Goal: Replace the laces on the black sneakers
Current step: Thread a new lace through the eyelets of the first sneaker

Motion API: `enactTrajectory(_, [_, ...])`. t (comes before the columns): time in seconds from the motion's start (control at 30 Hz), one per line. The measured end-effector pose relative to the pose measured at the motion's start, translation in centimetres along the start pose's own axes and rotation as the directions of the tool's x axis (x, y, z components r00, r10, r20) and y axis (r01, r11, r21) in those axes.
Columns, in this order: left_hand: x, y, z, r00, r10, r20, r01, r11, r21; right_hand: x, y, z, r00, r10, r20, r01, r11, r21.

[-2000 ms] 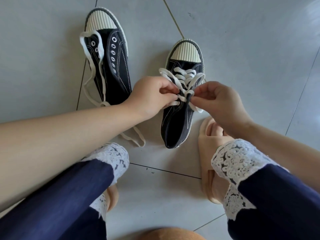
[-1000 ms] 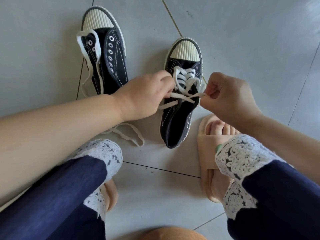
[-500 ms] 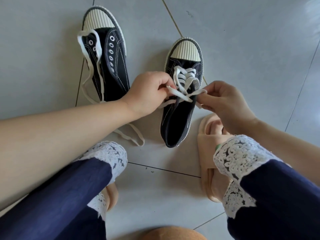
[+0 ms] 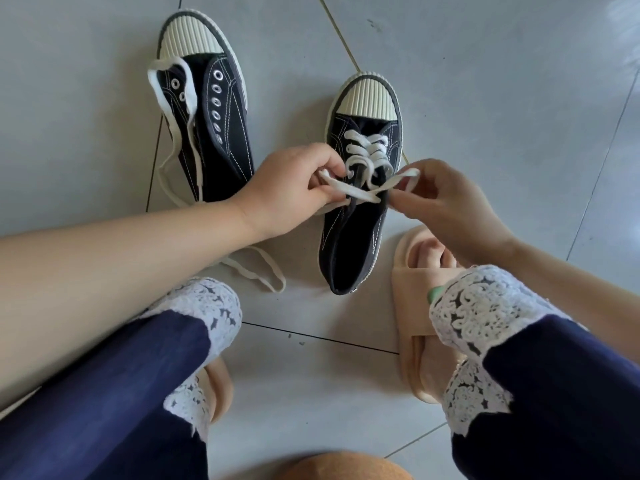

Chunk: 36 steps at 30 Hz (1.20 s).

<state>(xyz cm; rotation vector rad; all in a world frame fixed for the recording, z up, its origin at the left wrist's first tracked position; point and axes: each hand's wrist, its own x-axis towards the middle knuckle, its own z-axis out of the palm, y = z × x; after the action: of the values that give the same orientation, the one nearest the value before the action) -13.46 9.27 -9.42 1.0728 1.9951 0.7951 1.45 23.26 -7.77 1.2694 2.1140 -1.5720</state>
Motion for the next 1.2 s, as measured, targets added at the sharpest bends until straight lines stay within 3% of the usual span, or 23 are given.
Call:
enactTrajectory(0.07, [0.2,0.2,0.1,1.0,-0.023,0.009,0.023,1.0,-0.009,0.1,0.1,0.4,0.999,0.037,0.012,-0.038,0.996,0.085])
enactTrajectory(0.13, [0.4,0.5,-0.2,0.999,-0.038,-0.021,0.039,0.999,0.014,0.4,-0.1,0.1,0.999,0.035,-0.012,-0.034,0.998,0.055])
enactTrajectory(0.2, [0.4,0.5,-0.5,0.999,0.004,-0.041,-0.001,0.996,0.09,0.7,-0.2,-0.7,0.996,-0.047,-0.077,0.032,0.981,-0.189])
enactTrajectory(0.27, [0.2,0.5,-0.8,0.996,0.081,-0.028,-0.075,0.982,0.171,0.7,-0.5,-1.5,0.979,-0.164,-0.121,0.095,0.891,-0.443])
enactTrajectory(0.4, [-0.6,0.2,-1.1,0.982,0.19,0.006,-0.183,0.933,0.309,0.0,-0.7,-1.3,0.961,-0.27,-0.058,0.179,0.768,-0.615])
enactTrajectory(0.5, [-0.8,0.1,-1.0,0.984,0.175,0.023,-0.173,0.934,0.313,0.3,-0.7,-1.2,0.957,-0.278,-0.083,0.188,0.812,-0.552])
enactTrajectory(0.63, [0.0,0.0,-0.5,0.99,0.133,0.043,-0.14,0.958,0.251,0.7,-0.7,-0.6,0.989,-0.145,-0.008,0.134,0.932,-0.337])
enactTrajectory(0.73, [0.4,0.2,-0.6,0.987,0.146,0.067,-0.158,0.952,0.261,0.6,-0.5,0.1,0.993,-0.113,0.043,0.121,0.937,-0.328])
enactTrajectory(1.1, [-0.3,0.3,-1.0,0.983,0.156,0.093,-0.174,0.952,0.252,0.9,-0.9,-0.2,0.99,-0.13,-0.052,0.102,0.927,-0.361])
enactTrajectory(1.2, [-0.3,0.2,-1.0,0.986,0.135,0.097,-0.152,0.966,0.21,0.9,-0.6,-0.4,0.994,-0.096,-0.053,0.076,0.952,-0.297])
